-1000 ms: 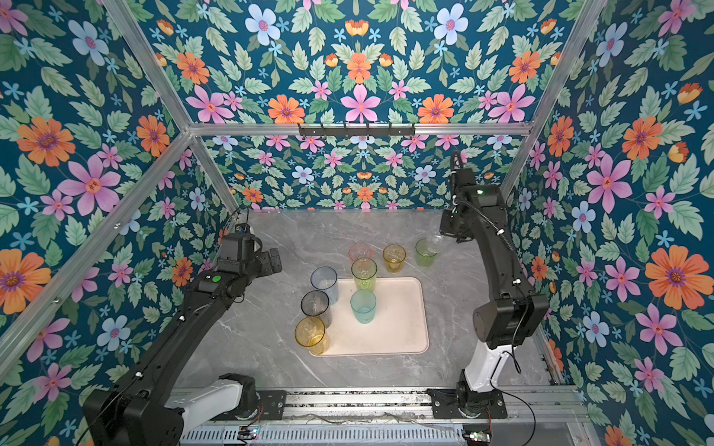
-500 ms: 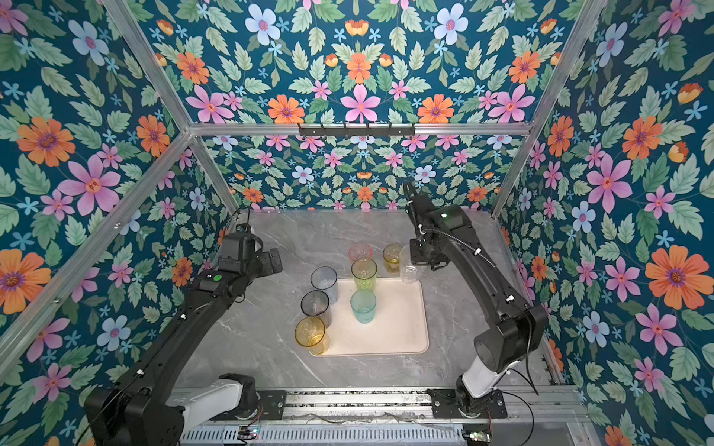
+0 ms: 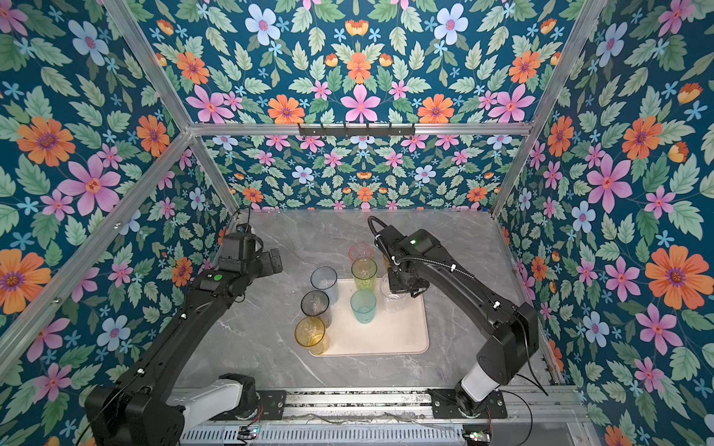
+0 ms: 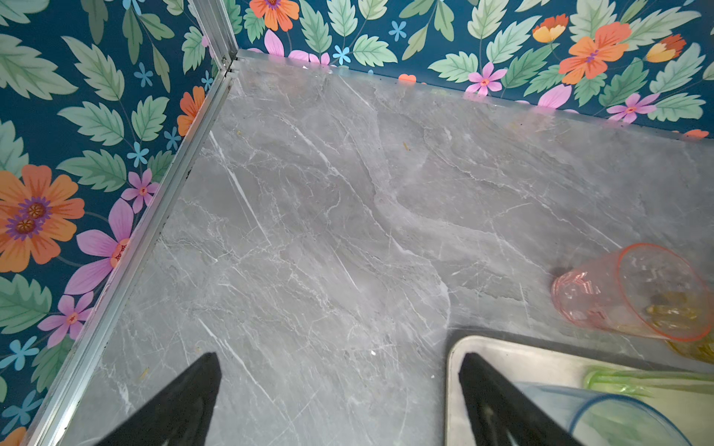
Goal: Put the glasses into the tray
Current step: 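Carry the clear glass toward the robot and lower it onto the tray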
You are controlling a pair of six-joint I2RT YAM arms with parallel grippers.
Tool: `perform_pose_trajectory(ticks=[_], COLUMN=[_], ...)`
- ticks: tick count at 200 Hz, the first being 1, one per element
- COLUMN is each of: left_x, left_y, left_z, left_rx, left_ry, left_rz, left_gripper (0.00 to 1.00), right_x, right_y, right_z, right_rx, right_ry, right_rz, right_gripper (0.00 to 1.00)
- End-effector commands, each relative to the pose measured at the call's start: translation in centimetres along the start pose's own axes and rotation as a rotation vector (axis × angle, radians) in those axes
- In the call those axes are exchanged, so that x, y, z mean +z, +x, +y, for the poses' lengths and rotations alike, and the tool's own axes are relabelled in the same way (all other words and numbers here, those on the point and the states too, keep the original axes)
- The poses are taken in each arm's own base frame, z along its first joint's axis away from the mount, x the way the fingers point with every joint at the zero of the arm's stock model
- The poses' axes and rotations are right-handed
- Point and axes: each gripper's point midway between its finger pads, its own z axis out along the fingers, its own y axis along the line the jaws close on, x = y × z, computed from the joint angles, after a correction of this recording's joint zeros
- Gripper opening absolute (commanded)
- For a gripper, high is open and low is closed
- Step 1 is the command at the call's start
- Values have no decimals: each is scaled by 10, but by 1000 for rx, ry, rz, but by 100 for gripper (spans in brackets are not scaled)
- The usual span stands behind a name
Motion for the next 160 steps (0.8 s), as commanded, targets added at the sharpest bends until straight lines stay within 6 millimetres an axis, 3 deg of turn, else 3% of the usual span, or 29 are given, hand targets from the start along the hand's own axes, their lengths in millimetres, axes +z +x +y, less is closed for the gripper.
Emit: perform_pose_trajectory(ticks=[1,89,160], left_x=[0,0,1], left_y=[-1,1,2], left_z=[0,-1,-1], left_rx=[-1,-1,-3], left_ry=[6,11,11], left_rz=[-1,6,6], left_gripper=[99,99,99], right_x=[5,24,46], right_y=[5,42,72], right_z=[0,13,36], right_rx=[47,44,-8], right_ry=[30,16,16], right_rz=[-11,27,99], right_gripper=[0,0,0])
